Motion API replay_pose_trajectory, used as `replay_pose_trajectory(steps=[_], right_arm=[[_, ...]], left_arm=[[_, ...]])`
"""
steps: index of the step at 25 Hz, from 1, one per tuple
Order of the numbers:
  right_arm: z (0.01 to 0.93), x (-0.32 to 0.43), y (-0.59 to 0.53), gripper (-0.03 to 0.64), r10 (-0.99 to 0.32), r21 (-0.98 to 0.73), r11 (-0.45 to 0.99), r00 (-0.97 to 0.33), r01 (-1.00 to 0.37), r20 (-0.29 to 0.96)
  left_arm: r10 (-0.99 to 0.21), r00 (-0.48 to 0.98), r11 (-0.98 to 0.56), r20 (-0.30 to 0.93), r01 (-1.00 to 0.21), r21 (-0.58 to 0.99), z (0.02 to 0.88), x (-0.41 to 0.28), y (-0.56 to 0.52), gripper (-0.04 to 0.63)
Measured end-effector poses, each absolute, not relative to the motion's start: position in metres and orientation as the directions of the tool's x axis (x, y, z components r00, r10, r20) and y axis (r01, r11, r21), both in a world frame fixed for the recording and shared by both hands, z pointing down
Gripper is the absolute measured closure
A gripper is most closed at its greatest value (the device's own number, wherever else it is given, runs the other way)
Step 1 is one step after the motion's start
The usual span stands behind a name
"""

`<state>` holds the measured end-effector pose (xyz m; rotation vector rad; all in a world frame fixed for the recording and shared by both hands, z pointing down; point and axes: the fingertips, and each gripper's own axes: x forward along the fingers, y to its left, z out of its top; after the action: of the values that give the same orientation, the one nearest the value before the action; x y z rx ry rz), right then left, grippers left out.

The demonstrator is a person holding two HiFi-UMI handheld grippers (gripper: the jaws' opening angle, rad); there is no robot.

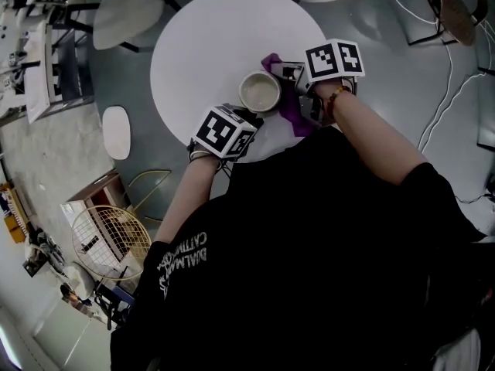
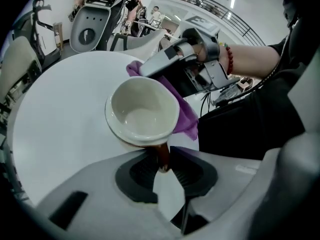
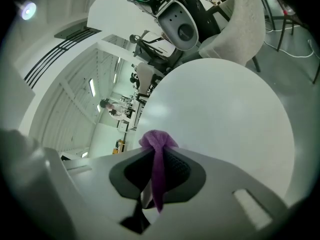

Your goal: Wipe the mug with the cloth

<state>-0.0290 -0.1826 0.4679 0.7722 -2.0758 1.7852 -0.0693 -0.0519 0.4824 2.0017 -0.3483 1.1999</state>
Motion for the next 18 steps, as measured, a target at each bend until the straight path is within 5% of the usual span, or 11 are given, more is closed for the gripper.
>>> replay_pose_trajectory(steps=[8,18], right_arm=[[0.472,-0.044,-0.194,0.584,-0.132,-0.765,0.158,-0.781,-0.624,0.61],[0.48,-0.069,-0.196,0.584,0.117,-0.694,0.34,-0.704,-0.635,0.701]], left_arm=[[0.204,0.512,-0.704,0.834,-0.515,0.489,0.482,-0.067,-0.053,0.52],[0.327,0.488,-0.764,0.809,-0.367,0.531,0.478,-0.073,-0.054,0.517]])
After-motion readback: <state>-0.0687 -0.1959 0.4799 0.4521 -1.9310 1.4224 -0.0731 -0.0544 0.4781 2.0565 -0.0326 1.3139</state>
